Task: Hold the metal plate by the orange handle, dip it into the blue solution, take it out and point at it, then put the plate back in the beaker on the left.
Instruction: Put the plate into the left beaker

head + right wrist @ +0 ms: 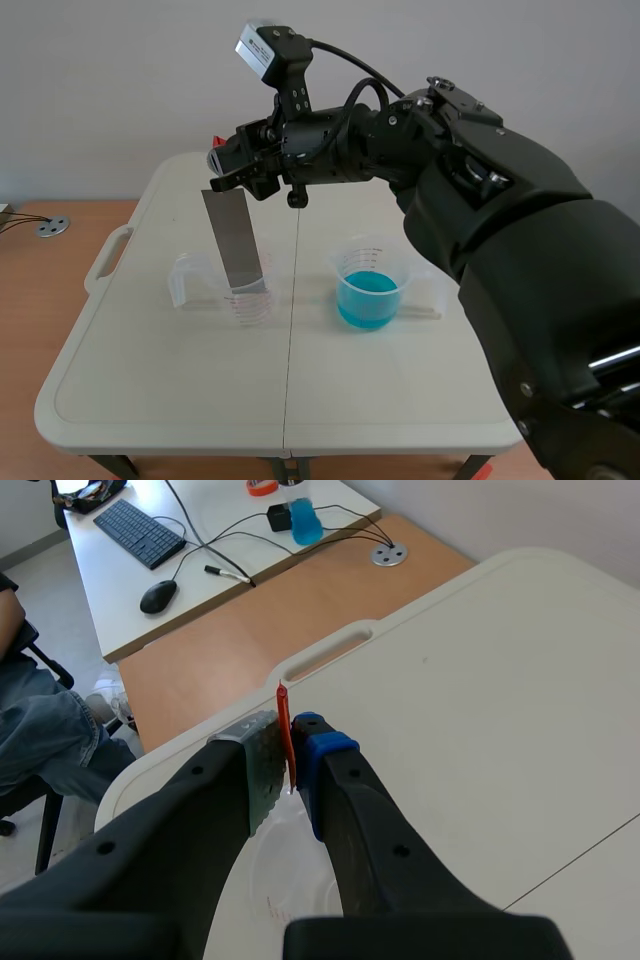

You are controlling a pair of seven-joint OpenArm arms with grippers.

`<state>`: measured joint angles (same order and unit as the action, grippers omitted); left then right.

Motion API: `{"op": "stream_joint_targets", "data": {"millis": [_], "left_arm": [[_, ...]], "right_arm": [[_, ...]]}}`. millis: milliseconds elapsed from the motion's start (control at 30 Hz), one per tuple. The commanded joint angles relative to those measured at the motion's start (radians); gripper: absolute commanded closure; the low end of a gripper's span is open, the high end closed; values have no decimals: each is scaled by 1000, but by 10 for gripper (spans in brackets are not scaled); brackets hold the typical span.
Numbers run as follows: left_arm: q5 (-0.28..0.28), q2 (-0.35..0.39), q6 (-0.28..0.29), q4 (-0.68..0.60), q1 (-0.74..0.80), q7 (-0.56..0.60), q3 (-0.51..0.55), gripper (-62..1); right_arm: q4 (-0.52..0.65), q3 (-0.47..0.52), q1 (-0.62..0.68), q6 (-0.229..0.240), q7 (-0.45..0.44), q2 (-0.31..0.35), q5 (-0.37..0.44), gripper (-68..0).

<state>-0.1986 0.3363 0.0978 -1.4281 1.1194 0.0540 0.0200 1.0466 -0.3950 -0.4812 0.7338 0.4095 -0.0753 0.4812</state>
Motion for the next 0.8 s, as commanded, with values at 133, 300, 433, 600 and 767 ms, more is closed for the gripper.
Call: {"op": "stream_joint_targets", "data": {"millis": [133,300,433,600,767], "left_arm": [[1,5,2,-3,13,9,0,-27],[1,5,2,-3,13,9,0,-27],[1,5,2,-3,13,9,0,-27],[1,5,2,-3,13,8,0,-27],[1,5,2,-3,13,8,0,-27]], "right_arm": [[-14,1,-28,12,-24,-11,16,-15],[-37,1,-28,12,-25,-14,16,-15],[-49,1,-28,12,-23,-14,16,-15],[-68,1,-26,12,-13,-14,16,-15],[-80,1,-23,12,-10,-14,16,-15]]}}
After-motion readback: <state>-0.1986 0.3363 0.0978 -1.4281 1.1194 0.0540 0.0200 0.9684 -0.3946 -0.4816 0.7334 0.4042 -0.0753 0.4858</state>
